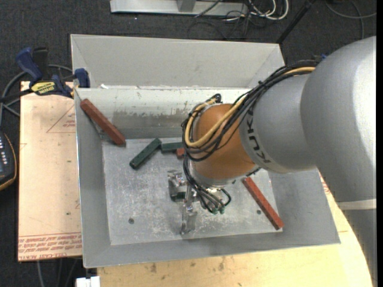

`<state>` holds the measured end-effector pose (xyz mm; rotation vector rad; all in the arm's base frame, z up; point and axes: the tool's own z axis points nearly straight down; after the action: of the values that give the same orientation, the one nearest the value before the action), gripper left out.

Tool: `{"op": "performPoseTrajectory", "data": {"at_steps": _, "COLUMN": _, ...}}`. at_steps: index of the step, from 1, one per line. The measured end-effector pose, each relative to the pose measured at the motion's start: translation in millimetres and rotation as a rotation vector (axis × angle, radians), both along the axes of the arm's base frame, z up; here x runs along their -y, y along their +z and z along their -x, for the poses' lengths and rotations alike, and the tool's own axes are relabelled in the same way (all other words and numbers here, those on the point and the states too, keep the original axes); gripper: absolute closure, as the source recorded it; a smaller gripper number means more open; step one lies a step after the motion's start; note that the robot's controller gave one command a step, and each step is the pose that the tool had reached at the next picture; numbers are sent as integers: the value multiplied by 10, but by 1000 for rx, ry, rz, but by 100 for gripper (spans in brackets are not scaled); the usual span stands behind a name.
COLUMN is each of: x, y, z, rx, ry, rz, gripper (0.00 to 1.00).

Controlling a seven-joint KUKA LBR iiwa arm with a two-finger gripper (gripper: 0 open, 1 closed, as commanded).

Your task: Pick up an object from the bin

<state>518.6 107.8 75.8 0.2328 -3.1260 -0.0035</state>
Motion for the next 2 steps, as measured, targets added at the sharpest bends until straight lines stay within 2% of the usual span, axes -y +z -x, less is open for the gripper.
{"op": "performPoseTrajectory", "data": {"at_steps": 1, "x": 663, "y": -11, "z": -281, "rx": 11, "ry": -86, "rz": 4, "gripper": 0}}
{"op": "performPoseTrajectory", "data": {"at_steps": 2, "x": 619, "y": -8, "z": -269, "rx": 8, "ry": -80, "rz": 1, "gripper": 100}}
